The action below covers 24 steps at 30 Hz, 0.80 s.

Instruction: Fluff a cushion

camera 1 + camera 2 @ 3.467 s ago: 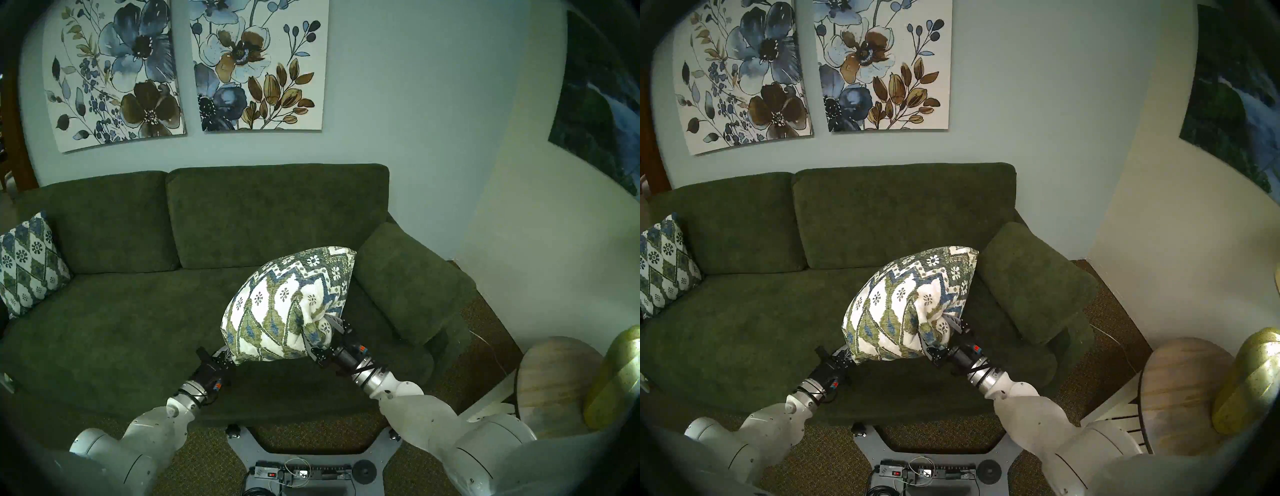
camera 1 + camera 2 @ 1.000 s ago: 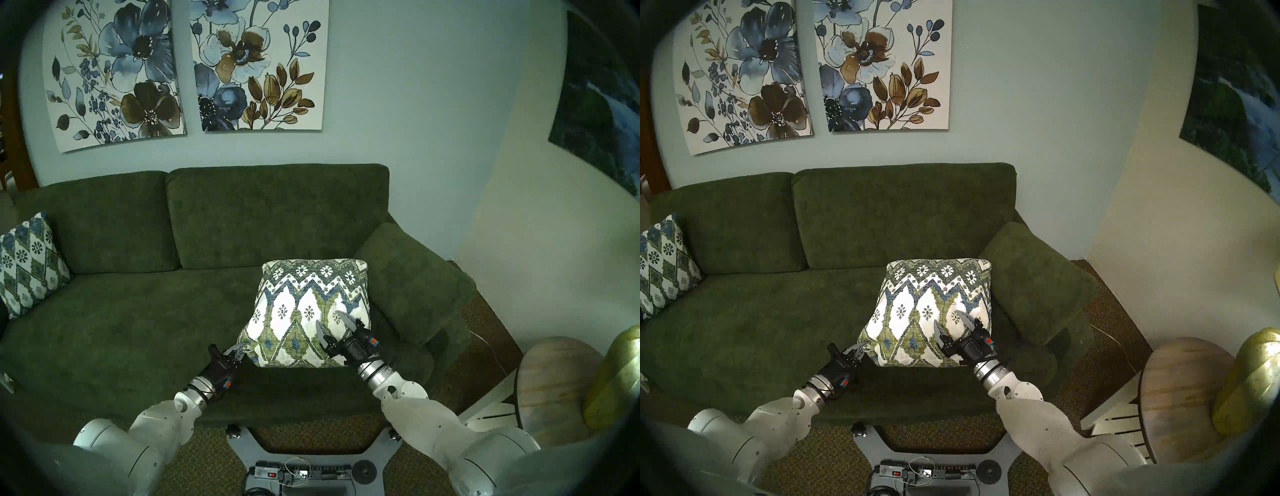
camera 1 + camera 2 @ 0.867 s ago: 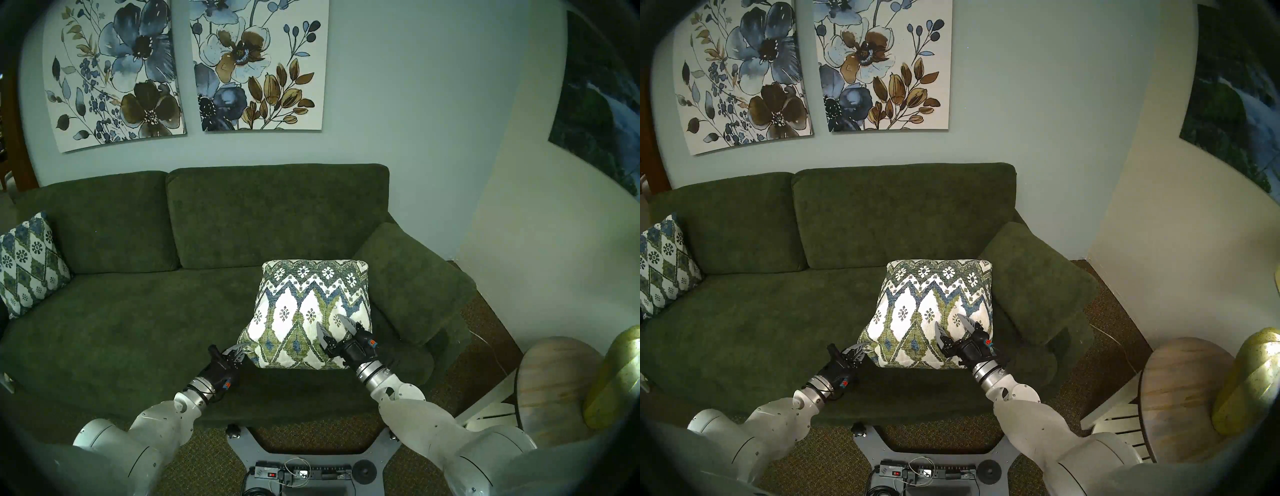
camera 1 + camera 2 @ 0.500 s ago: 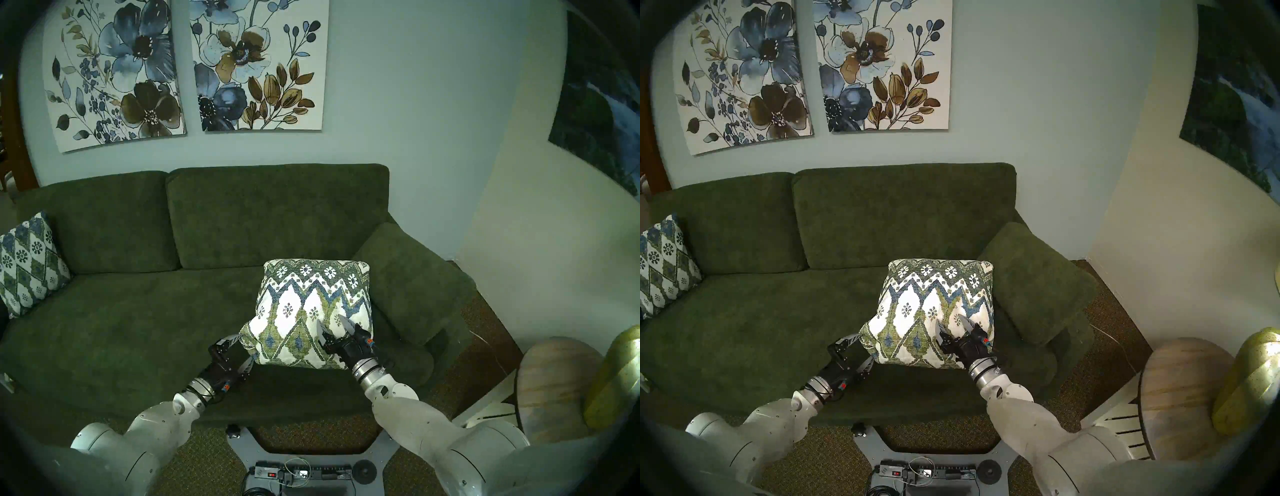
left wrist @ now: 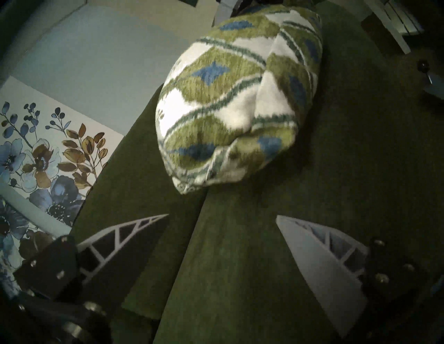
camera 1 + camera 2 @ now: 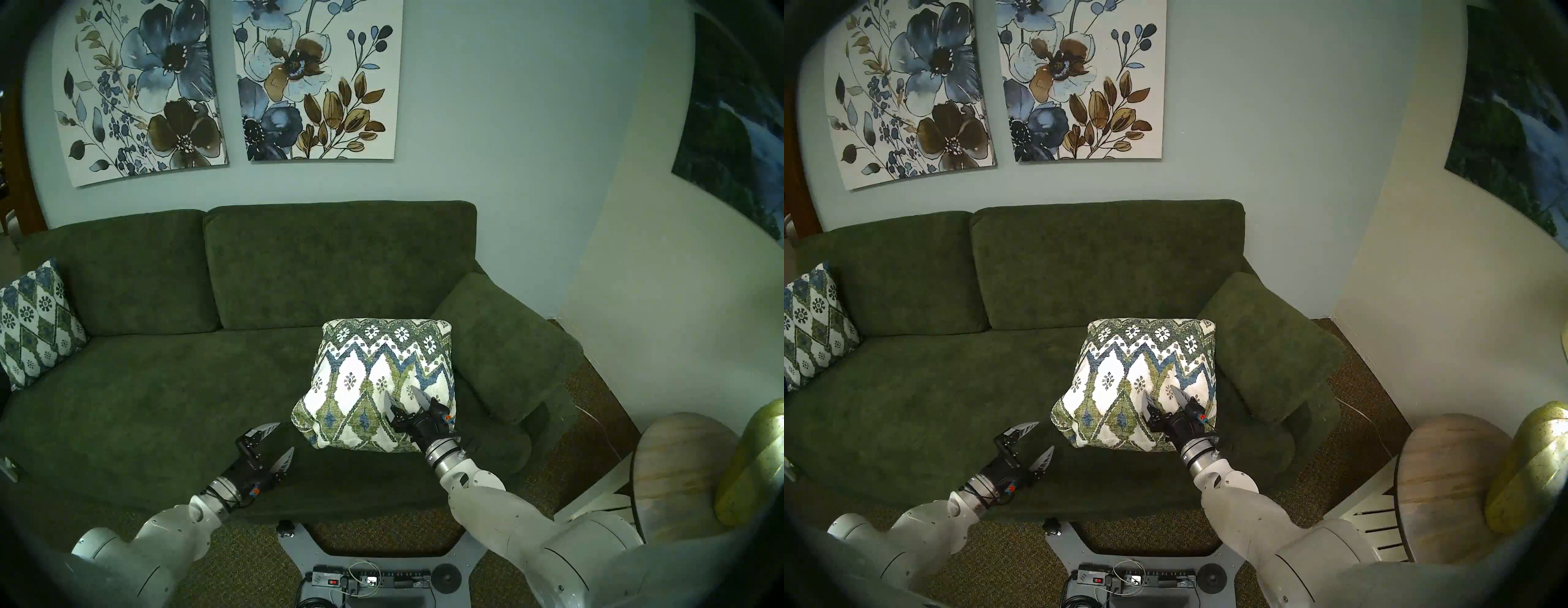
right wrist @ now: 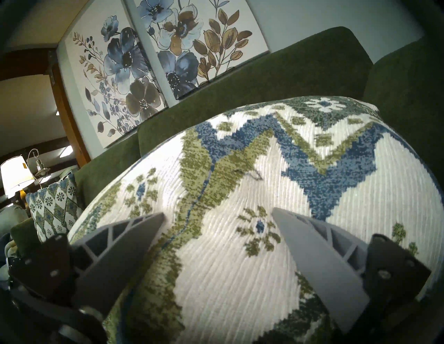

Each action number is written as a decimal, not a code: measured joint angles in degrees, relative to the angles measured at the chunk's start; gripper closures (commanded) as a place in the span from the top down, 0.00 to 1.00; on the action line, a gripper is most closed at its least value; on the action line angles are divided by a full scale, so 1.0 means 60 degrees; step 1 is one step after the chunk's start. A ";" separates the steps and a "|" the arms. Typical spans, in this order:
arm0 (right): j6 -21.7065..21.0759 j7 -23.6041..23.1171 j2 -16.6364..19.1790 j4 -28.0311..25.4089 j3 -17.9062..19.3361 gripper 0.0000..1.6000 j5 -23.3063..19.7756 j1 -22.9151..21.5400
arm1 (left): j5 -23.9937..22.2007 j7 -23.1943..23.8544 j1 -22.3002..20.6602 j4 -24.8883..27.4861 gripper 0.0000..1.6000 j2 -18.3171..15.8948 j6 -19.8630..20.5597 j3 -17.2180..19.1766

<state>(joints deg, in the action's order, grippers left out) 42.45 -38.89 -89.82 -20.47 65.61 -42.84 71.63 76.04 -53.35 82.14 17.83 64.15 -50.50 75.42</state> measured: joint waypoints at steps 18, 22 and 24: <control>0.0123 0.0177 -0.0186 0.0417 -0.0157 1.00 0.0041 -0.0240 | -0.0174 -0.0330 -0.0613 0.1371 1.00 -0.1305 0.0144 0.0832; 0.0195 0.0201 -0.0215 0.0492 -0.0188 1.00 0.0043 -0.0247 | -0.0113 -0.0126 -0.0834 0.1906 1.00 -0.1079 -0.0062 0.0630; 0.0238 0.0213 -0.0231 0.0533 -0.0208 1.00 0.0044 -0.0251 | -0.0026 0.0001 -0.0933 0.2226 1.00 -0.0880 -0.0182 0.0468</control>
<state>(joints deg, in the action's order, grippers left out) 43.87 -37.61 -91.21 -17.27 64.36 -42.58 70.13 75.88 -53.34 76.54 31.19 58.87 -51.59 78.23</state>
